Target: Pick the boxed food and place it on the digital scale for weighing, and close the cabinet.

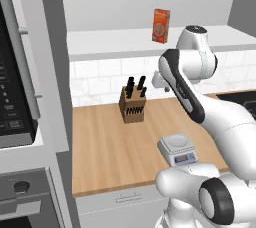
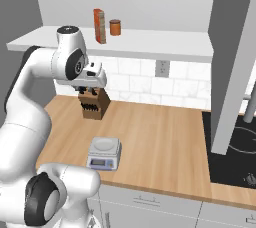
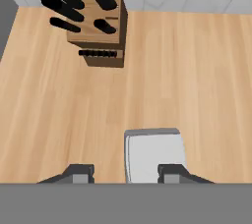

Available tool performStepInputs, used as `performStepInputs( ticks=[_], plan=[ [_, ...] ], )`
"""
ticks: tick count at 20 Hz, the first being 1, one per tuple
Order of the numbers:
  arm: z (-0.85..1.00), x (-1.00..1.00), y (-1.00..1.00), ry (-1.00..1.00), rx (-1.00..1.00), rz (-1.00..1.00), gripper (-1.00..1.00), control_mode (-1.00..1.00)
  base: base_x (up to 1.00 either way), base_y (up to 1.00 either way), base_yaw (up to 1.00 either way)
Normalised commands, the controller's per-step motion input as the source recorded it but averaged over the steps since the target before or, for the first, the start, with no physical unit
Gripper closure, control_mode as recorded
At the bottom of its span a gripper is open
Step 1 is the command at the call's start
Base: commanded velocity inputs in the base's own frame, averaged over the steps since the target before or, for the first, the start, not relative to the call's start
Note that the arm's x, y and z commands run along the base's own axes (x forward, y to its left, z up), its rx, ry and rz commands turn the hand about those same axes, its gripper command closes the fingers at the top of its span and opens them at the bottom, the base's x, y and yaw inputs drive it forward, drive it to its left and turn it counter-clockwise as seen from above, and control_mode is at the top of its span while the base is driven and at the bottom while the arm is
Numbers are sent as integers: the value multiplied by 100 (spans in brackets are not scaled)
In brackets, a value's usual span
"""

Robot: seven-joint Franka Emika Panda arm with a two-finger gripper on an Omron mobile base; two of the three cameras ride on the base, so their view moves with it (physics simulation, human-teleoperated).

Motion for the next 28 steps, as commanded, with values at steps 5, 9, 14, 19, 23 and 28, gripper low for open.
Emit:
performStepInputs(
  ticks=[5, 9, 14, 19, 23, 28],
  plan=[
    [0, -40, 0, -4, 0, 0, -100, -100, 0, 0, 0],
    [17, -69, 0, -30, -1, 1, -100, -100, 0, 0, 0],
    [64, -29, 0, -42, 2, 8, -100, -100, 0, 0, 0],
    [52, -1, 0, -48, 0, 8, -100, -100, 0, 0, 0],
    [66, 0, 0, -44, 0, 7, -100, -100, 0, 0, 0],
    [62, 0, 0, -27, 0, 2, -100, -100, 0, 0, 0]
  ],
)
